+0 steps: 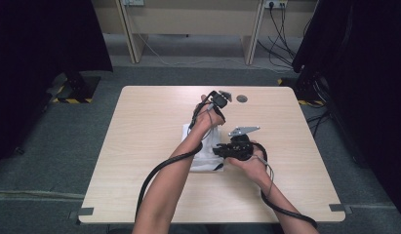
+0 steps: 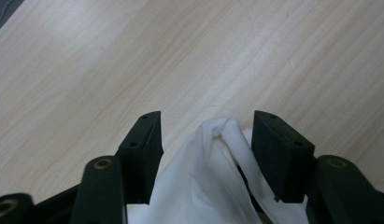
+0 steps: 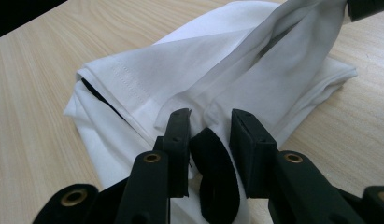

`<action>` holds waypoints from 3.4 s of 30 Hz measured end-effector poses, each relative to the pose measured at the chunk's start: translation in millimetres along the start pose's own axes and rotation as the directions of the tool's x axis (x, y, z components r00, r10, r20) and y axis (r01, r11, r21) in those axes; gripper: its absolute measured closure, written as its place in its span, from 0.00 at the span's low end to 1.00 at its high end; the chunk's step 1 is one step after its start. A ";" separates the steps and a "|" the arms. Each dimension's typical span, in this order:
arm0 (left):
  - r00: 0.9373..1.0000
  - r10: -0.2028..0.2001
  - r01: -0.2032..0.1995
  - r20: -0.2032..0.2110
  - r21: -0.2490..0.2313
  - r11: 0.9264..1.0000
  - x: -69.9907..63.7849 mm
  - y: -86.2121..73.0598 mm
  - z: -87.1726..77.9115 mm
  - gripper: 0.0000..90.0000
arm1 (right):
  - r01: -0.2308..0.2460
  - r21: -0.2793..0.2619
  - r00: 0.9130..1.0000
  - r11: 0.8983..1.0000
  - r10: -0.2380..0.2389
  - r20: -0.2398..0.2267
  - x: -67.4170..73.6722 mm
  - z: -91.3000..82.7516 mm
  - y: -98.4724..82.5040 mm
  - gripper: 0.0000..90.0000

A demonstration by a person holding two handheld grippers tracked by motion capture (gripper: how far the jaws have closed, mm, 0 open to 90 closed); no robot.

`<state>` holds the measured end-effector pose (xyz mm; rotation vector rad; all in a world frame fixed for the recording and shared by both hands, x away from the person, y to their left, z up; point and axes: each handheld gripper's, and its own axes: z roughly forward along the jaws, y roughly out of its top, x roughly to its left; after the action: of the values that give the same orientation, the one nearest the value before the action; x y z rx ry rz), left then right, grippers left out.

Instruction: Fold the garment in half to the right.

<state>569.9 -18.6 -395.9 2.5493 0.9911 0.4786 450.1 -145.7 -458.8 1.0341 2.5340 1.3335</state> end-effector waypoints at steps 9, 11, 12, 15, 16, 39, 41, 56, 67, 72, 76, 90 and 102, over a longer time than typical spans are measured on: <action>1.000 -0.006 0.006 -0.018 -0.014 1.000 4.6 -0.4 -4.4 0.41 | -0.013 -0.011 1.000 1.000 0.013 0.013 -4.0 -3.6 -1.7 0.70; 1.000 -0.012 0.011 -0.022 -0.016 1.000 7.0 -1.3 -5.3 0.40 | -0.017 -0.017 1.000 1.000 0.017 0.017 -5.5 -5.9 -1.1 0.69; 1.000 -0.014 0.014 -0.023 -0.016 1.000 8.1 -1.8 -5.8 0.40 | -0.020 -0.020 1.000 1.000 0.020 0.018 -6.3 -7.2 -0.5 0.69; 0.999 -0.019 0.019 -0.031 -0.023 1.000 11.8 -2.9 -8.9 0.39 | -0.026 -0.029 0.999 0.999 0.027 0.020 -7.3 -10.0 1.0 0.68; 0.999 -0.019 0.019 -0.031 -0.023 1.000 11.8 -2.9 -8.9 0.39 | -0.025 -0.045 0.999 0.999 0.026 0.030 -9.2 -15.5 4.8 0.68; 0.999 -0.012 0.011 -0.037 -0.016 1.000 12.3 -3.8 -8.9 0.37 | -0.032 0.011 0.998 0.999 0.031 0.059 -16.2 -12.5 -6.1 0.86; 0.999 -0.005 0.005 -0.038 -0.008 1.000 11.4 -6.2 -6.7 0.37 | -0.031 0.030 0.998 0.999 0.029 0.064 -16.5 -11.6 -9.0 0.85; 0.998 0.051 -0.051 -0.027 -0.022 0.998 13.5 -42.4 -21.8 0.37 | -0.046 -0.035 0.994 0.998 0.050 0.102 -22.4 -33.8 -6.9 0.71; 0.997 0.070 -0.071 -0.027 -0.048 0.996 13.9 -89.6 -34.4 0.36 | -0.057 -0.052 0.996 0.997 0.060 0.063 -19.2 -38.7 0.1 0.65; 0.998 0.065 -0.067 -0.023 -0.066 0.996 11.4 -106.1 -36.2 0.36 | -0.058 -0.043 0.997 0.997 0.060 0.051 -17.3 -32.7 -1.6 0.65; 0.998 0.062 -0.064 -0.021 -0.095 0.993 7.7 -116.7 -40.6 0.35 | -0.058 -0.013 0.997 0.998 0.059 0.059 -17.6 -29.0 -3.2 0.69; 0.997 0.080 -0.083 -0.022 -0.142 0.986 -9.5 -162.3 -56.6 0.33 | -0.083 0.013 0.996 0.996 0.083 0.028 -17.2 -34.8 -9.1 0.97; 0.996 0.092 -0.093 -0.011 -0.135 0.987 -18.0 -182.3 -58.9 0.33 | -0.105 0.099 0.990 0.989 0.095 0.102 -20.0 -35.0 -20.0 0.96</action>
<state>427.5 106.5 -428.9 2.4815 0.8156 0.5584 441.7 -189.8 -456.9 1.2297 2.5343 1.1534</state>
